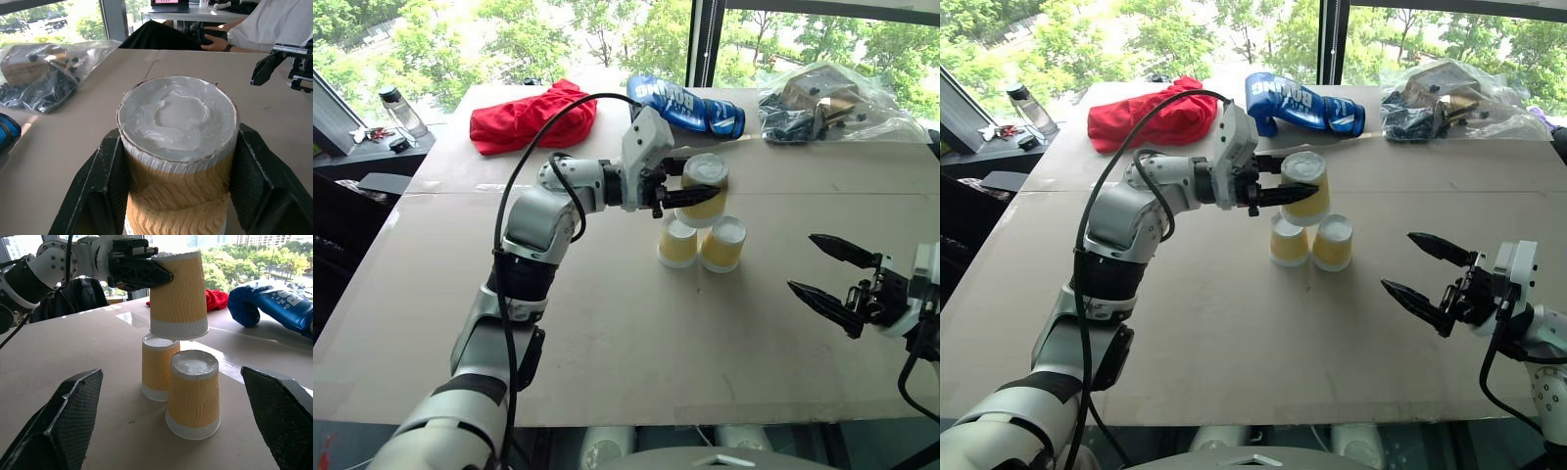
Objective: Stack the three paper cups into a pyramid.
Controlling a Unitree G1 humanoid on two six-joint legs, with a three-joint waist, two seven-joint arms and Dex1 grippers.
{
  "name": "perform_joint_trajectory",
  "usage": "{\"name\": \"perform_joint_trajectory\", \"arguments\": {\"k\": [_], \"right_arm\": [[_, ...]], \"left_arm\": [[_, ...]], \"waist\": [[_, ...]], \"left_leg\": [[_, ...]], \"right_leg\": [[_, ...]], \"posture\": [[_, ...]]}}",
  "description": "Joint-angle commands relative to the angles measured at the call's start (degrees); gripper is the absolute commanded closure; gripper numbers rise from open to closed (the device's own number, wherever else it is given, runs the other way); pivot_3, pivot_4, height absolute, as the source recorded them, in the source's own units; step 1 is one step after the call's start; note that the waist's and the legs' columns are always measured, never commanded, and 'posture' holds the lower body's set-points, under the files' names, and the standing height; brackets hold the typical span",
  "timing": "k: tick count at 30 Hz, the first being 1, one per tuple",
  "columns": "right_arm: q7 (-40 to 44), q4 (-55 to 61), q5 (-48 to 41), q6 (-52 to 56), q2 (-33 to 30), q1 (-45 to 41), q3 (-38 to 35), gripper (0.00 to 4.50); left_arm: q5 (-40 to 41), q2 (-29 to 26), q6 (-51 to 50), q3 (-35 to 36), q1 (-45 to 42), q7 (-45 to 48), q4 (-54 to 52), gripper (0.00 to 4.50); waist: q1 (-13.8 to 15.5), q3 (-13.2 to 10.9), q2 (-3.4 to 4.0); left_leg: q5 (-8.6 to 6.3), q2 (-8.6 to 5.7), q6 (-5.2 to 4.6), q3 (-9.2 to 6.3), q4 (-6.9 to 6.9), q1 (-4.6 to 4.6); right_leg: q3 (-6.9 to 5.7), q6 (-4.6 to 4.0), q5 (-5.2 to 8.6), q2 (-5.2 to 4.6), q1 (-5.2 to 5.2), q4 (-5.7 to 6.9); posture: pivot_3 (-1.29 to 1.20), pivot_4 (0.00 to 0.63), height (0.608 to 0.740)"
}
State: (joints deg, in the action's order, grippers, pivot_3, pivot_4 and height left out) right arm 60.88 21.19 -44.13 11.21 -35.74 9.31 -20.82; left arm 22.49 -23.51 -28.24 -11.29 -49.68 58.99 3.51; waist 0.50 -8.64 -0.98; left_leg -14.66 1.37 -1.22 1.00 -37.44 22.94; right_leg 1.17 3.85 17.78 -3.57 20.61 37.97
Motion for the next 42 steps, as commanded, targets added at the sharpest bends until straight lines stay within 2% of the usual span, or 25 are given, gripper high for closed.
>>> {"name": "perform_joint_trajectory", "arguments": {"k": [1,17,19,21,22,34,42], "right_arm": [[-0.1,1.6,-0.5,-1.2,0.0,0.5,-2.1,0.00],[-2.0,3.3,-0.2,-1.5,0.7,0.8,-1.5,0.00],[-2.1,3.5,-0.2,-1.4,0.7,0.9,-1.6,0.00],[-2.2,3.6,-0.2,-1.3,0.6,1.0,-1.8,0.00],[-2.4,3.8,-0.2,-1.3,0.6,1.0,-1.8,0.00],[-2.2,3.3,-0.2,-1.5,0.1,1.5,-2.2,0.00],[-1.6,2.6,0.3,-1.6,-0.1,1.5,-2.1,0.00]], "left_arm": [[-0.3,1.0,2.4,0.5,-1.4,1.1,-0.1,2.23],[-2.9,3.2,4.2,-0.7,-0.8,2.3,2.5,2.23],[-2.7,3.2,3.7,-0.8,-0.7,2.7,2.3,1.36],[-2.8,3.0,3.7,-1.0,-0.4,2.9,2.1,0.67],[-2.9,2.9,3.8,-1.0,-0.1,3.0,2.0,0.08],[-0.9,2.6,1.9,0.3,1.1,3.5,-1.6,0.03],[0.6,-0.7,-0.2,1.9,4.1,4.0,-5.2,0.03]], "waist": [[0.1,0.0,0.00],[0.2,0.0,0.00],[0.2,0.0,0.00],[0.2,0.0,0.00],[0.2,0.0,0.00],[0.2,0.0,0.00],[0.1,0.0,0.01]], "left_leg": [[0.00,0.00,0.00,0.01,0.00,0.00],[0.00,-0.01,-0.01,0.00,-0.01,0.00],[0.00,-0.01,-0.01,0.00,-0.01,0.00],[0.00,-0.01,-0.01,-0.01,-0.01,0.00],[0.00,-0.01,-0.01,-0.01,-0.01,0.00],[0.00,-0.01,-0.01,-0.01,-0.01,0.00],[0.00,0.01,-0.01,-0.02,-0.01,-0.02]], "right_leg": [[0.01,0.00,0.00,0.00,0.00,0.00],[0.01,0.00,0.00,0.00,0.00,0.00],[0.01,0.00,0.00,0.00,0.00,0.00],[0.00,0.00,0.00,0.00,0.00,0.01],[0.00,0.00,0.00,0.00,0.00,0.00],[0.01,0.00,0.00,0.00,0.00,0.01],[0.00,0.00,0.00,0.00,0.00,0.04]], "posture": [[0.00,0.150,0.740],[0.00,0.150,0.740],[0.00,0.150,0.740],[0.00,0.150,0.740],[0.00,0.150,0.740],[0.00,0.150,0.740],[0.00,0.150,0.740]]}}
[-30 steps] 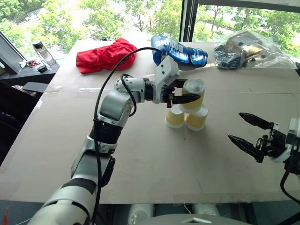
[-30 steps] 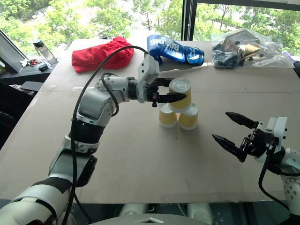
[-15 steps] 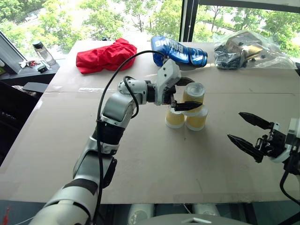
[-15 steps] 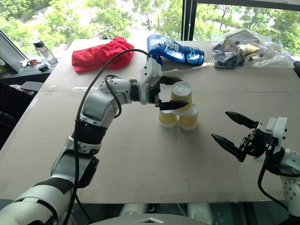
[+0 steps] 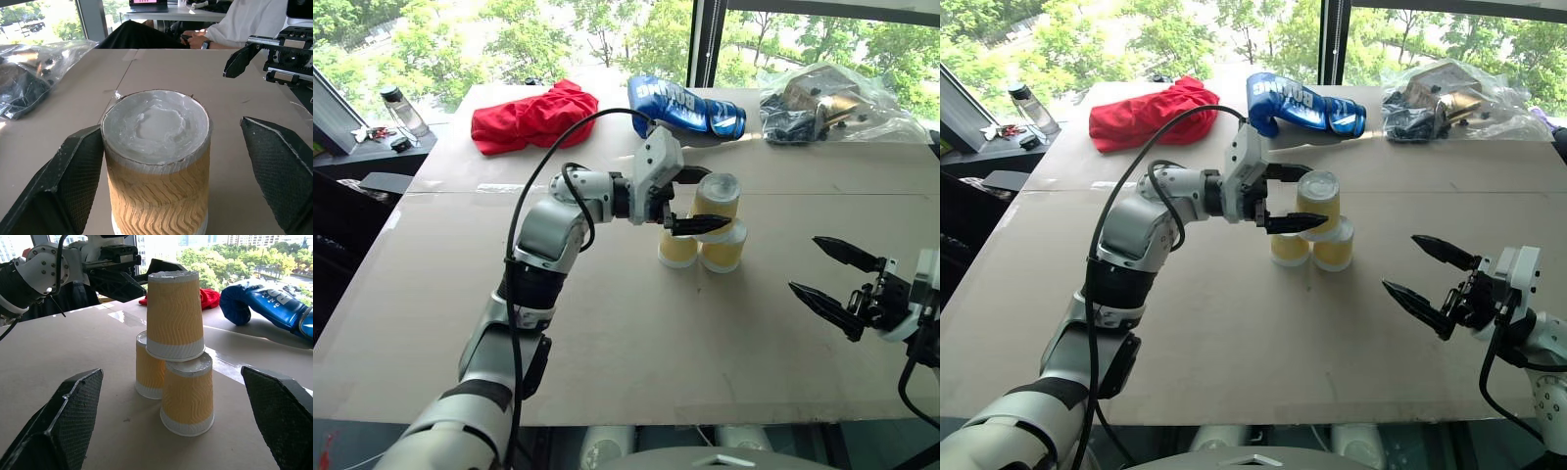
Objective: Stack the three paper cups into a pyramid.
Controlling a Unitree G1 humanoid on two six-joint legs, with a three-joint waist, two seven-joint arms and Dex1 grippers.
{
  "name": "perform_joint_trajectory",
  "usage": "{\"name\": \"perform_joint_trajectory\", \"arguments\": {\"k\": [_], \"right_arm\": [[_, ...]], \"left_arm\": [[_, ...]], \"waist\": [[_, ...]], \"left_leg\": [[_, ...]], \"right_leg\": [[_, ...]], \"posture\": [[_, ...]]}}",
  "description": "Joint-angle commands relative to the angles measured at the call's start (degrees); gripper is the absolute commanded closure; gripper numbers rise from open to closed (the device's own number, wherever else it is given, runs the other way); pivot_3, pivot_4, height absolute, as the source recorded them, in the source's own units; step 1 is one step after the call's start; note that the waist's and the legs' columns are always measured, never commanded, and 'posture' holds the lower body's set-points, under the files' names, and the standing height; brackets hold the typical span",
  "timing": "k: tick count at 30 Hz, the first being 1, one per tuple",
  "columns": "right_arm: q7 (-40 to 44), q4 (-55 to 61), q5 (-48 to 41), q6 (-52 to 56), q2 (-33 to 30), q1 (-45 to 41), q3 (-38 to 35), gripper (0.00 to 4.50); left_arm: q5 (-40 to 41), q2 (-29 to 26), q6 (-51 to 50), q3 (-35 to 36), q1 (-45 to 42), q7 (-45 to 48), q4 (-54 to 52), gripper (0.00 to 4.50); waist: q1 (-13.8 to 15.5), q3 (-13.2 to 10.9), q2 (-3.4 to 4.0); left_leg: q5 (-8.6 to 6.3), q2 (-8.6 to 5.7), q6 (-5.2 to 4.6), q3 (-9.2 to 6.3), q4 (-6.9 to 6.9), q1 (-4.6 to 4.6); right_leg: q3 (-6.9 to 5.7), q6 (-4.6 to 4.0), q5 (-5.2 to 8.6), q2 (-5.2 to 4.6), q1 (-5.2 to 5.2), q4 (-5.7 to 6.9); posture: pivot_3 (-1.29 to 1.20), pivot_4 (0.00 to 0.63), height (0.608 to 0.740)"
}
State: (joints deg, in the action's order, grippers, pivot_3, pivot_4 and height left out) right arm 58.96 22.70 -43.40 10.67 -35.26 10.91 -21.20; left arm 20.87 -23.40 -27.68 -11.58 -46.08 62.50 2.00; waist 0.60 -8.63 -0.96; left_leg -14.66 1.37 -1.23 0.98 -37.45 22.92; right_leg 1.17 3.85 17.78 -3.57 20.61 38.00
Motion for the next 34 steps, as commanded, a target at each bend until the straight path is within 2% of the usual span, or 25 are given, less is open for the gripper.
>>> {"name": "perform_joint_trajectory", "arguments": {"k": [1,6,10,14,18,22,26,34], "right_arm": [[0.4,0.9,-0.4,-1.0,-0.6,-0.3,-1.6,0.00],[0.9,-1.2,-0.4,-1.0,-0.1,-0.7,-1.5,0.00],[2.7,-5.2,1.1,-2.4,0.3,0.2,-1.3,0.00],[4.5,-10.5,3.7,-5.2,0.5,-0.2,-0.8,0.00],[5.1,-16.5,7.0,-8.0,0.9,-1.5,0.4,0.00],[8.3,-21.6,11.9,-11.4,-0.7,-2.4,3.5,0.00],[8.0,-24.8,12.7,-12.4,-0.1,-6.6,4.7,0.00],[9.1,-26.8,13.9,-10.4,-2.0,-9.7,6.2,0.00]], "left_arm": [[3.0,-1.3,-1.4,2.7,1.0,0.7,-4.4,0.03],[6.1,-4.4,-3.6,5.6,4.1,1.3,-8.5,0.03],[9.7,-9.4,-5.8,10.7,10.7,0.8,-14.8,0.03],[11.2,-13.7,-7.9,17.9,24.7,-4.1,-23.9,0.03],[8.2,-15.9,-5.9,20.6,41.0,-7.4,-29.1,0.03],[2.0,-13.1,3.4,20.2,54.0,-11.9,-28.8,0.03],[-0.6,-11.7,9.5,18.6,57.7,-12.0,-26.2,0.03],[-4.8,-9.5,13.2,17.0,56.9,-17.3,-22.7,0.03]], "waist": [[0.0,0.0,0.00],[0.0,0.0,0.01],[-0.3,0.0,0.02],[-1.1,0.0,0.04],[-1.3,0.0,0.06],[-1.1,0.0,0.07],[-0.7,0.1,0.15],[-0.8,0.1,0.17]], "left_leg": [[0.00,0.00,0.00,0.00,0.00,0.00],[0.00,0.02,0.00,0.00,0.00,0.00],[0.00,0.11,0.00,0.02,0.01,-0.01],[-0.03,0.26,-0.04,0.04,0.02,-0.04],[-0.12,0.28,-0.19,0.11,0.04,-0.10],[-0.13,0.27,-0.22,0.12,0.04,-0.17],[-0.13,0.22,-0.22,0.05,0.04,-0.23],[-0.14,0.14,-0.23,0.03,0.04,-0.30]], "right_leg": [[0.00,0.00,0.00,0.00,0.00,0.00],[0.00,0.00,0.00,-0.01,0.00,-0.01],[0.03,0.00,0.00,0.00,0.00,-0.01],[0.05,0.00,0.00,-0.02,-0.01,-0.01],[0.10,-0.01,0.00,-0.08,-0.04,-0.01],[0.09,-0.02,0.00,-0.13,-0.09,-0.01],[0.06,-0.08,-0.02,-0.20,-0.17,0.02],[-0.07,-0.09,-0.03,-0.37,-0.31,-0.06]], "posture": [[0.00,0.150,0.740],[0.00,0.150,0.740],[0.00,0.150,0.740],[0.00,0.150,0.740],[0.00,0.150,0.740],[0.00,0.150,0.740],[0.00,0.150,0.740],[0.00,0.150,0.740]]}}
